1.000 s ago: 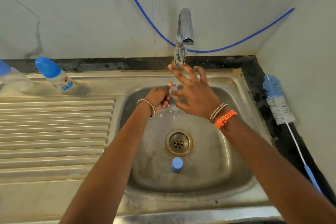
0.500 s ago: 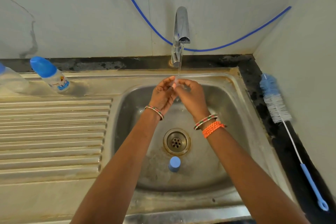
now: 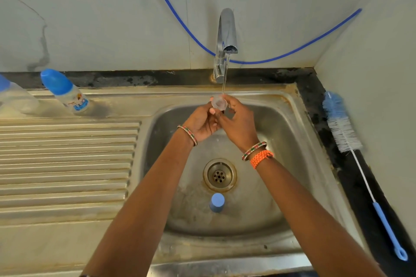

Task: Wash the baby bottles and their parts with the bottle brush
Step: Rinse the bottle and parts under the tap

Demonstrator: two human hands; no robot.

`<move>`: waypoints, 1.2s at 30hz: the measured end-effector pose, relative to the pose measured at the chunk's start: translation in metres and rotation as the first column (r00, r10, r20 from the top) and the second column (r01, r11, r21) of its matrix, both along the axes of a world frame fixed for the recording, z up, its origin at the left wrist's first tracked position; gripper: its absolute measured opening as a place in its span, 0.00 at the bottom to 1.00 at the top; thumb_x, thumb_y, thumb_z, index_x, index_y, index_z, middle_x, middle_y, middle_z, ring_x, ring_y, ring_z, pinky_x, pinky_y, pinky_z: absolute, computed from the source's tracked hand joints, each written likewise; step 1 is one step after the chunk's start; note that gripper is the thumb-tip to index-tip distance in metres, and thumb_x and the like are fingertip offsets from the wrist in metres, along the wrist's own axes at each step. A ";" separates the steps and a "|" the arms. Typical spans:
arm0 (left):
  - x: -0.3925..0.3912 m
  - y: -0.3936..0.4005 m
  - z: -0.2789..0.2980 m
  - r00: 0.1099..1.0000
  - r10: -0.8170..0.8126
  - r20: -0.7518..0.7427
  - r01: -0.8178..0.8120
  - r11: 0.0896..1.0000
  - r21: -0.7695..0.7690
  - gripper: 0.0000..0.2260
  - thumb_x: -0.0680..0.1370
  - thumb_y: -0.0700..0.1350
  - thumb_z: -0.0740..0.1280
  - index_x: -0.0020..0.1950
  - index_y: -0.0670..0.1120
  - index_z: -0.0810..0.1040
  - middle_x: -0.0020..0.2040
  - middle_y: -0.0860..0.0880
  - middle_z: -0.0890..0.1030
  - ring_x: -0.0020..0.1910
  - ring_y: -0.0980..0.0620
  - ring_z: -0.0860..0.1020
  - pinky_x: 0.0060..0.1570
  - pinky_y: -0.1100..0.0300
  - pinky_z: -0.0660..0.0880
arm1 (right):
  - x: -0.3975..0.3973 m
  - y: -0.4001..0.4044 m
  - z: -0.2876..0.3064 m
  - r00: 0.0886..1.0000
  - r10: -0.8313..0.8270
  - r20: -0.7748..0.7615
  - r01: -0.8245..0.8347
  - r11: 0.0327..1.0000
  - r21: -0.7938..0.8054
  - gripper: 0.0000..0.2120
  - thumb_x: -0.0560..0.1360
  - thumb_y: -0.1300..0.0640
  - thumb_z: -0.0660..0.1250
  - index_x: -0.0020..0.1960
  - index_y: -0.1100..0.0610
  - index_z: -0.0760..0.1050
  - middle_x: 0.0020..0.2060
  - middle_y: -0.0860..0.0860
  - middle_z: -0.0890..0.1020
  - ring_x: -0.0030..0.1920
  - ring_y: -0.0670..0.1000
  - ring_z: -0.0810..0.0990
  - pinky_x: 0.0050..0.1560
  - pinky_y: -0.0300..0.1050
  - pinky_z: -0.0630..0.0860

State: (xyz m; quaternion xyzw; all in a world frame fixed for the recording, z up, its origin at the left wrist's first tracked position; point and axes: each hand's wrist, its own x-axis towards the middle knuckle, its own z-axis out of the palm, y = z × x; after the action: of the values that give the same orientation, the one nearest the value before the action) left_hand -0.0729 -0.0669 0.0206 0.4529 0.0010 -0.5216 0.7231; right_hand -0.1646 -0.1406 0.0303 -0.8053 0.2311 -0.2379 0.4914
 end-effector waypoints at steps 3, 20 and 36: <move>0.004 0.001 -0.002 0.996 -0.083 0.045 0.077 0.991 0.107 0.15 0.83 0.51 0.54 0.46 0.44 0.74 0.36 0.48 0.73 0.34 0.54 0.73 0.36 0.60 0.75 | 0.004 0.002 -0.003 0.996 -0.061 0.060 0.059 0.998 0.021 0.17 0.72 0.59 0.72 0.60 0.58 0.76 0.48 0.44 0.80 0.46 0.31 0.75 0.46 0.20 0.68; 0.009 0.021 -0.021 0.961 0.098 0.260 -0.171 0.946 0.275 0.07 0.81 0.41 0.58 0.53 0.48 0.74 0.52 0.48 0.77 0.50 0.50 0.75 0.44 0.54 0.76 | 0.025 -0.005 -0.034 0.989 -0.143 -0.046 0.147 0.985 0.090 0.12 0.72 0.61 0.71 0.55 0.59 0.75 0.43 0.47 0.79 0.42 0.44 0.79 0.43 0.29 0.75; 0.012 0.040 -0.023 0.971 0.071 0.227 -0.137 0.947 0.291 0.10 0.81 0.39 0.55 0.49 0.48 0.75 0.48 0.50 0.80 0.46 0.50 0.78 0.44 0.55 0.76 | 0.021 0.002 -0.017 0.991 -0.077 -0.106 0.125 0.798 0.589 0.16 0.71 0.69 0.70 0.55 0.58 0.71 0.48 0.54 0.80 0.47 0.50 0.81 0.49 0.45 0.80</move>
State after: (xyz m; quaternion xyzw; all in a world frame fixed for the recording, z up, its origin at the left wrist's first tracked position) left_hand -0.0606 -0.0269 -0.0026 0.6115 0.0275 -0.4245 0.6671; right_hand -0.1439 -0.1384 0.0131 -0.6059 0.3552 -0.1482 0.6962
